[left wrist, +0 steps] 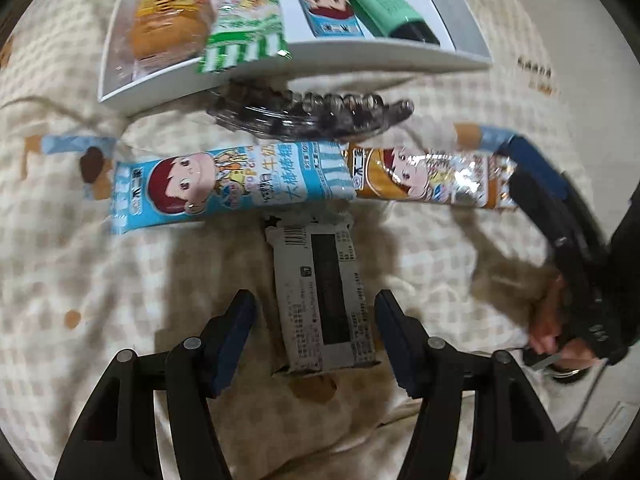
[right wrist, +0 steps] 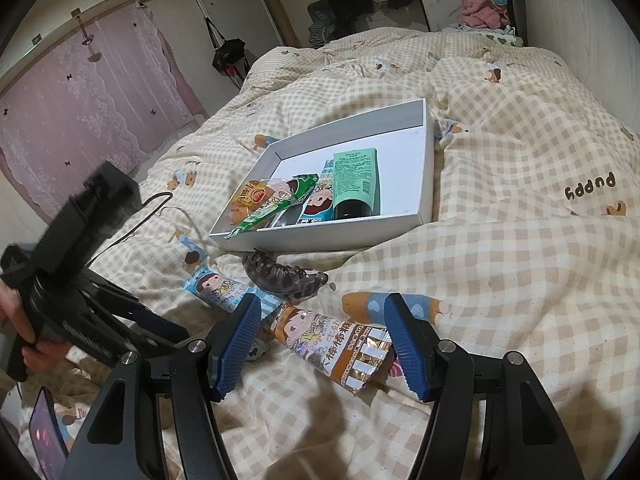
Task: Organize objects
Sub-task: 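Grasp the grey-white wrapped bar with the left gripper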
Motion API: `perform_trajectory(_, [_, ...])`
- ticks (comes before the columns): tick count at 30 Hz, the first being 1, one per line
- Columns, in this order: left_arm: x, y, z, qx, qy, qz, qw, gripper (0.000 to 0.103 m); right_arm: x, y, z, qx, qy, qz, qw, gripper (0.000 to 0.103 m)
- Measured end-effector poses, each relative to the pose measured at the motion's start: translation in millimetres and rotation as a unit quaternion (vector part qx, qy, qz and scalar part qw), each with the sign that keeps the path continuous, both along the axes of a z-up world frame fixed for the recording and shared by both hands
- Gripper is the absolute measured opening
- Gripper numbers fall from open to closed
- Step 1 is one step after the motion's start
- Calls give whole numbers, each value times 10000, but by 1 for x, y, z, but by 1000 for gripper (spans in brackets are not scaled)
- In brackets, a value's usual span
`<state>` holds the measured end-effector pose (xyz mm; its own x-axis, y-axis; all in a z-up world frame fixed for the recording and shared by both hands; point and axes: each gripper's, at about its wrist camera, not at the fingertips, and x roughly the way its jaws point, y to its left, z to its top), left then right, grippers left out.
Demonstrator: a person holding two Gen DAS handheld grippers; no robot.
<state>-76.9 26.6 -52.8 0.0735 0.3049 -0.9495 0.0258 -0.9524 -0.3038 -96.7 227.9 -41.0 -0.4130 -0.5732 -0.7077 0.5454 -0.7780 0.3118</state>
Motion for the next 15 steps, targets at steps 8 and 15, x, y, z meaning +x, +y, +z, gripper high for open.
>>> perform_trajectory(8, [-1, 1, -12, -209, 32, -370, 9991, 53, 0, 0, 0, 0, -3, -6, 10000, 65])
perform_trajectory(15, [12, -20, 6, -212, 390, -477, 9979, 48, 0, 0, 0, 10, -11, -2, 10000, 65])
